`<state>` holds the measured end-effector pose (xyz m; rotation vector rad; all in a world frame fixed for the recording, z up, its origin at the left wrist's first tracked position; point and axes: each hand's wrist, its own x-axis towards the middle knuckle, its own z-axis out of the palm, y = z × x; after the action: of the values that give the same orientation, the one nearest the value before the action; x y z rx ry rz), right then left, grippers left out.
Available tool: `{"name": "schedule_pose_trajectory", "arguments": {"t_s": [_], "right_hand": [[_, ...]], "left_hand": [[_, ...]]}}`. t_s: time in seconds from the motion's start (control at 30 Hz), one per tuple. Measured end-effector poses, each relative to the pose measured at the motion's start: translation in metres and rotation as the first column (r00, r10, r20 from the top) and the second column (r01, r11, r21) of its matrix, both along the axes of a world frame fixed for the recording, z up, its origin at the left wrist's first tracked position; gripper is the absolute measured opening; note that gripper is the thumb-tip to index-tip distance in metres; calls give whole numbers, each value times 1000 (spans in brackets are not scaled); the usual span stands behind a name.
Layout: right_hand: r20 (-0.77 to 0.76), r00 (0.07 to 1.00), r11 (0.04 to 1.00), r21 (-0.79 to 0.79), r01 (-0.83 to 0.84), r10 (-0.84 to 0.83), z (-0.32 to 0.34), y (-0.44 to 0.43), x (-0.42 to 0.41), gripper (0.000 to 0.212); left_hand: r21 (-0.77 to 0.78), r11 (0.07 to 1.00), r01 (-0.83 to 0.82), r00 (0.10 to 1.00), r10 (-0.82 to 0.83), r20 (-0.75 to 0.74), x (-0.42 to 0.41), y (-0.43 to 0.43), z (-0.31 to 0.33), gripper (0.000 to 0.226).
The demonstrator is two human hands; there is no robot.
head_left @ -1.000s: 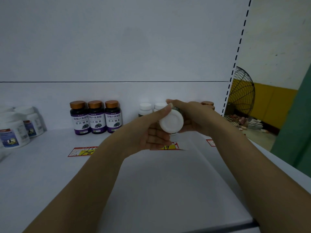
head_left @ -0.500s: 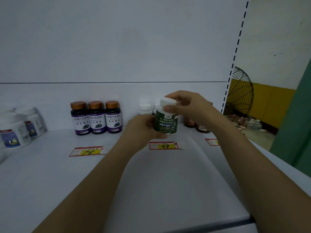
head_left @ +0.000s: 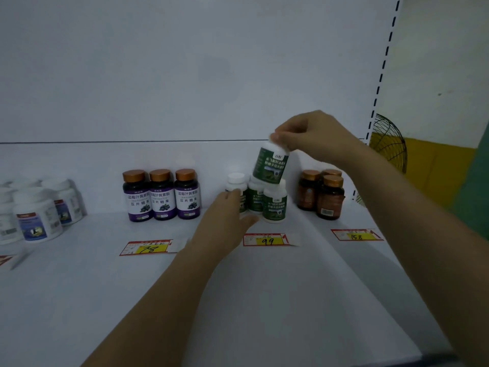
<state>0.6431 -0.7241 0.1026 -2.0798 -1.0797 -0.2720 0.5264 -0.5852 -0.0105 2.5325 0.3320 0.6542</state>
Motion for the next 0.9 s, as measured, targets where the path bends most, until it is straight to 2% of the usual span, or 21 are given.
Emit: {"name": "schedule_pose_trajectory", "arguments": {"t_s": [0.13,0.23,0.33,0.63,0.9], "right_hand": [[89,988,990,67,121,-126,16,14,22,34],[186,966,981,-30,191,-182,12,25,34,38],[228,953,960,-148,237,-200,-2,33,45,41],[207,945,932,-211,295,-252,-11,27,50,38],[88,967,925,-282,254,-239,-45,38,50,29]], "left_hand": [[199,964,-176,965,209,-158,7,11,-16,43],[284,942,-181,928,259,-267,10,16,-26,48],[297,941,-160,915,254,-312,10,20,-29,51],[288,950,-117,863,241,-444,13,26,-42,54],[314,944,-97,848,243,-470,14,28,-44,54]]}}
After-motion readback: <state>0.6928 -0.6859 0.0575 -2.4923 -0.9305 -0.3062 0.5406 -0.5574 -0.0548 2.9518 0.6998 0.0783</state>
